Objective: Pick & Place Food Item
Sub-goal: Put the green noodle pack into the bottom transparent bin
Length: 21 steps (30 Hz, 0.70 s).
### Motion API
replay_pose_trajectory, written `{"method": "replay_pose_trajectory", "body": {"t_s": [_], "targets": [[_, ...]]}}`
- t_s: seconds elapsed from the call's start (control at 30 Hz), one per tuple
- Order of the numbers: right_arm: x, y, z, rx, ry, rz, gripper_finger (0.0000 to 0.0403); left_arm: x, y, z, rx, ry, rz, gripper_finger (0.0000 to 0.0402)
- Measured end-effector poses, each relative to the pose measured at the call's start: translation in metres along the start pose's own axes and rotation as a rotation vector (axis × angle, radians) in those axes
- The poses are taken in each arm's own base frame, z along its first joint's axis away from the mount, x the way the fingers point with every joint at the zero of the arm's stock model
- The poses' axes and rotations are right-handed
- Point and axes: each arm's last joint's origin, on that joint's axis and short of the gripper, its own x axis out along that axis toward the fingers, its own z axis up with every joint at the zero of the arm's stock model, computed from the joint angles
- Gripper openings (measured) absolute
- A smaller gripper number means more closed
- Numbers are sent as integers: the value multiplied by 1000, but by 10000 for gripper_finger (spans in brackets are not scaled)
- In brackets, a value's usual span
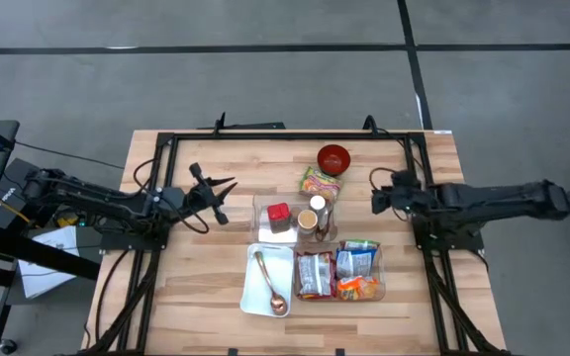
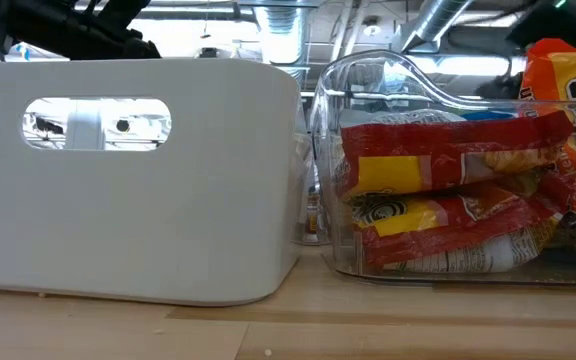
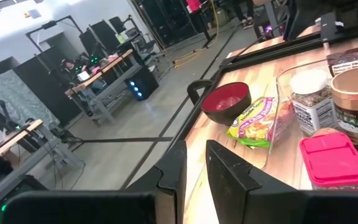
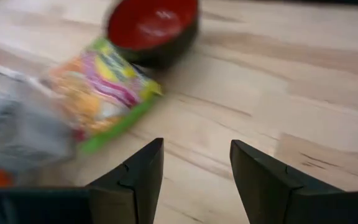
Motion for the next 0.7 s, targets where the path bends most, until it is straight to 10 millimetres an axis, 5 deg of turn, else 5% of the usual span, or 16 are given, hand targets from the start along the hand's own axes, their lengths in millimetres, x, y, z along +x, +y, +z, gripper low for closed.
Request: {"method": "replay_pose_trajectory", "body": {"t_s": [0.2,0.43,0.7], "targets": [[22,-4,7,24,56,-115,179,0,0,0,-3,-1,0,53],[54,4,22,4,110,-18,179,0,0,0,-24,-3,-4,53],[94,-9,26,75,232,-41,179,0,0,0,-44,-5,-4,53]]}}
